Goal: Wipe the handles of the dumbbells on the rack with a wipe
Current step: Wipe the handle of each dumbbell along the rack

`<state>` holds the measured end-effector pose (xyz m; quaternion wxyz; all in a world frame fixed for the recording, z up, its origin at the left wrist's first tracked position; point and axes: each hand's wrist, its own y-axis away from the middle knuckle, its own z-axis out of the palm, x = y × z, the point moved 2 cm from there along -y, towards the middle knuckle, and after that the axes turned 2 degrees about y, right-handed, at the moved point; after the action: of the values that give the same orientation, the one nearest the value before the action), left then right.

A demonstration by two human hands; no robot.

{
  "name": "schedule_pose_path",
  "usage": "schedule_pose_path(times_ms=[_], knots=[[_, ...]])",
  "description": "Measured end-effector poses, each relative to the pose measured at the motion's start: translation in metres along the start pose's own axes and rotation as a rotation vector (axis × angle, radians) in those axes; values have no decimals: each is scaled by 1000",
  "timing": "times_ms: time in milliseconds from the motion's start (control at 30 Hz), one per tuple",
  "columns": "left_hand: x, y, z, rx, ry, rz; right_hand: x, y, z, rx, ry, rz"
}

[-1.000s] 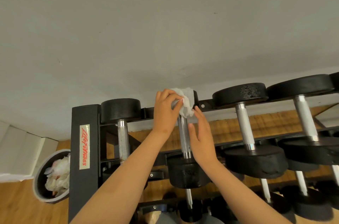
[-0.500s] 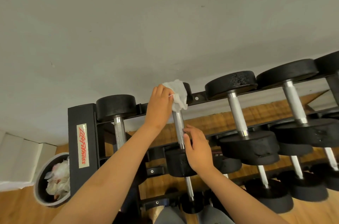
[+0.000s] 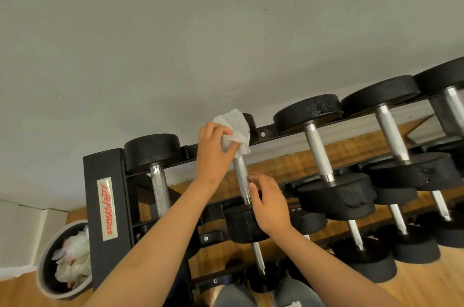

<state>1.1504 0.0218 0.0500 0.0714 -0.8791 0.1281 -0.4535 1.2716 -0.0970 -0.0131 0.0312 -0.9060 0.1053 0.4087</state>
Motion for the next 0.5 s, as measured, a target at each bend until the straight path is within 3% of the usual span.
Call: schedule_pose_path(times_ms=[300,500], knots=[[-4,-12,1,49,148,-63,3,-2,1,-18,-6,-6],[0,-31,-6,194,248,-185,3,-2,1,-28,-25,-6]])
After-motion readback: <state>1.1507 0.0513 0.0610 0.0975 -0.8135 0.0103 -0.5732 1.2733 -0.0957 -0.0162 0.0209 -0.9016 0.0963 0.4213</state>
